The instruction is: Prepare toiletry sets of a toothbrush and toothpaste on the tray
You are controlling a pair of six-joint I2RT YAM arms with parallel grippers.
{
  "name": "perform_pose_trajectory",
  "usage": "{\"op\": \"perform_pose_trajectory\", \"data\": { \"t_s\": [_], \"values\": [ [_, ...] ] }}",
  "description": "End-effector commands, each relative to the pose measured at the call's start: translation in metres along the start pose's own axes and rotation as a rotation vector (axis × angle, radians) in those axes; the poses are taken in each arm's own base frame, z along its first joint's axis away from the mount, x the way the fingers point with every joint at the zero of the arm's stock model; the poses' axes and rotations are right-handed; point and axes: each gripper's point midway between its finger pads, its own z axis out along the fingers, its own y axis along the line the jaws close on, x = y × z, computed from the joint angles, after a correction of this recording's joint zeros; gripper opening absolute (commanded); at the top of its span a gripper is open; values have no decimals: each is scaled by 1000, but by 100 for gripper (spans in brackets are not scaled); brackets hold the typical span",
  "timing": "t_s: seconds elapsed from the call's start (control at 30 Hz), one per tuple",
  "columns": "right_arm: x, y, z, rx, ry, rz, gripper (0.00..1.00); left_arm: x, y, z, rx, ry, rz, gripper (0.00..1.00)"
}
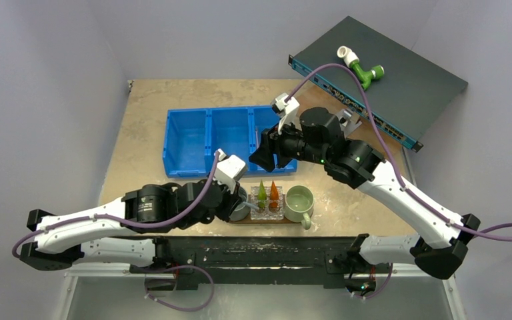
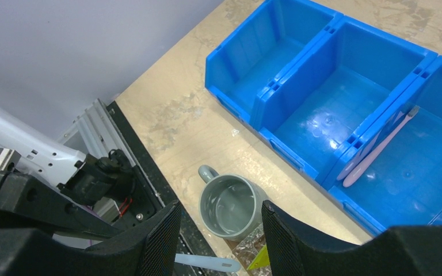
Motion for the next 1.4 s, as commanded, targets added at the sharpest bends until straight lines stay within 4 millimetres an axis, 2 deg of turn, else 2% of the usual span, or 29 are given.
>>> {"op": "perform_pose_trajectory", "data": {
  "t_s": [0.0,0.87,1.37],
  "values": [
    [-8,-2,1,5,-30,2,55,-10,-4,6,-8,-67,-10,0],
    [2,-10,12,33,5,22,56,32,-12,64,-33,-109,35,0],
    [5,-12,15,42,14,28,56,47,-7,83,-90,-93,58,0]
  ]
}}
